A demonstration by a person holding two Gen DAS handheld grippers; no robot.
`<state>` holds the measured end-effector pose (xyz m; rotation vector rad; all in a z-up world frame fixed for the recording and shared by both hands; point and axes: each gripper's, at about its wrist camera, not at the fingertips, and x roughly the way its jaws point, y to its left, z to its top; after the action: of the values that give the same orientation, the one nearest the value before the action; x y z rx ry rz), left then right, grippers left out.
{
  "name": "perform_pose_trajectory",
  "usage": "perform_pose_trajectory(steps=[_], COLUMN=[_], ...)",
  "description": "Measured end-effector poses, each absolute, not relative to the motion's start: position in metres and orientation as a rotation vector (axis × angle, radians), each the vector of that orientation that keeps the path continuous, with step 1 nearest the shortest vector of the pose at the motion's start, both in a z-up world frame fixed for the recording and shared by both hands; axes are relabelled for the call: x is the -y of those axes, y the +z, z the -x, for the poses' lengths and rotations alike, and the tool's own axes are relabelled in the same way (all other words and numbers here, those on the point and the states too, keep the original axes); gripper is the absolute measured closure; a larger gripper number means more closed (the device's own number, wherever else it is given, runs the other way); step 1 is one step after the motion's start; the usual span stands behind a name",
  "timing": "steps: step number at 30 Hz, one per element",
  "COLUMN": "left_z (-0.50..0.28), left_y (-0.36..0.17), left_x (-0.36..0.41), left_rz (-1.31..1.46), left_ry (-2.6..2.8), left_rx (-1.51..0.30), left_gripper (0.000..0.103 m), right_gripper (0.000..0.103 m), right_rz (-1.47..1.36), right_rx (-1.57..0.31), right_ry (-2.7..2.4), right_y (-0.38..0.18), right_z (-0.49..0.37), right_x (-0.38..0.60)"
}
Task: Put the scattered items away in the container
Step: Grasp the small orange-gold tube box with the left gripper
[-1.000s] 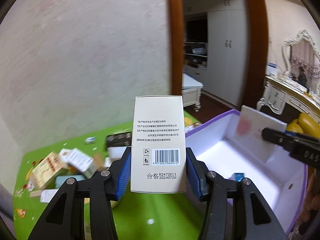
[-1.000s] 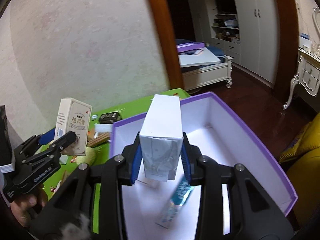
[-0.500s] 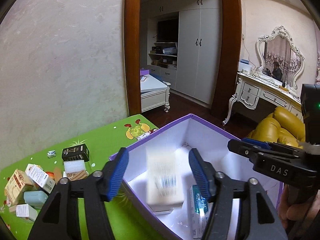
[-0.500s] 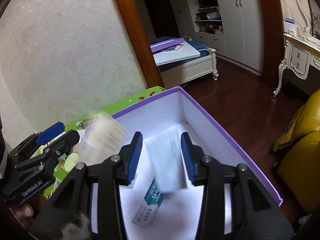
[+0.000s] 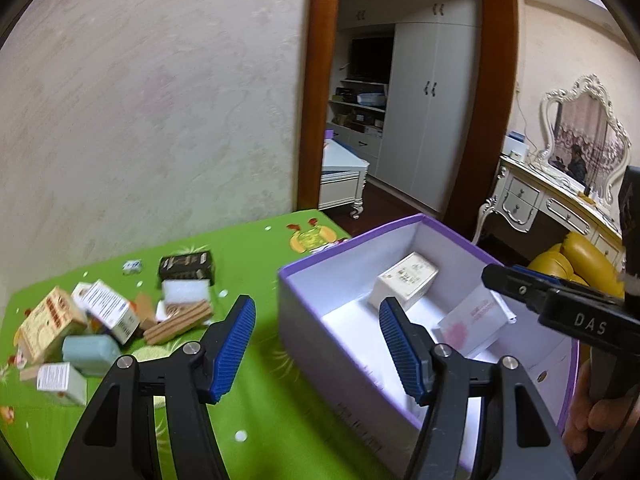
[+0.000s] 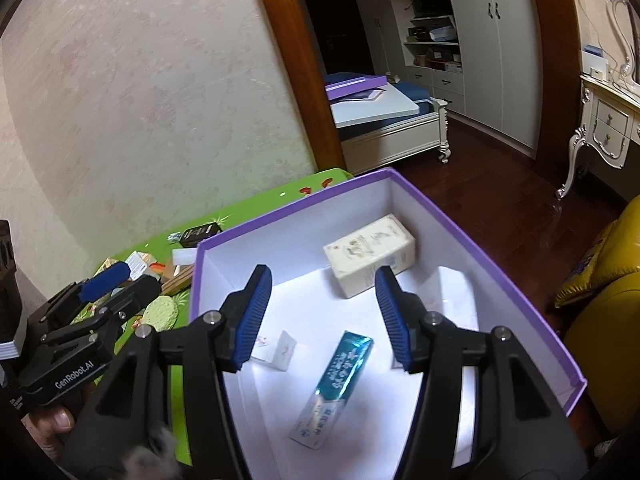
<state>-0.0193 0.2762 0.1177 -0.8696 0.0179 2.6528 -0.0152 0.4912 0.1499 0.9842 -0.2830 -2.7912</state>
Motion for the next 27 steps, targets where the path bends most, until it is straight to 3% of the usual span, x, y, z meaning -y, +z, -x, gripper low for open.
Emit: perform_pose_trajectory(steps=[11,27], left_z=[0.005,-0.021], left_y=[0.096,0.025], left_x=[-0.208,-0.088], left_rz=[0.947,1.204], left_ry=[2.742,2.856], left_rx=[0.108,0.332], left_gripper=[0.038,0.038], right_gripper=[0.04,0.028], right_rz=[-0.98,-1.004], right_rx=[0.194,0.022], right_ry=[-2.737,-2.546], right_y=[0.152,0.13], right_z=[0.011,0.006], right_x=[-0.444,-0.332])
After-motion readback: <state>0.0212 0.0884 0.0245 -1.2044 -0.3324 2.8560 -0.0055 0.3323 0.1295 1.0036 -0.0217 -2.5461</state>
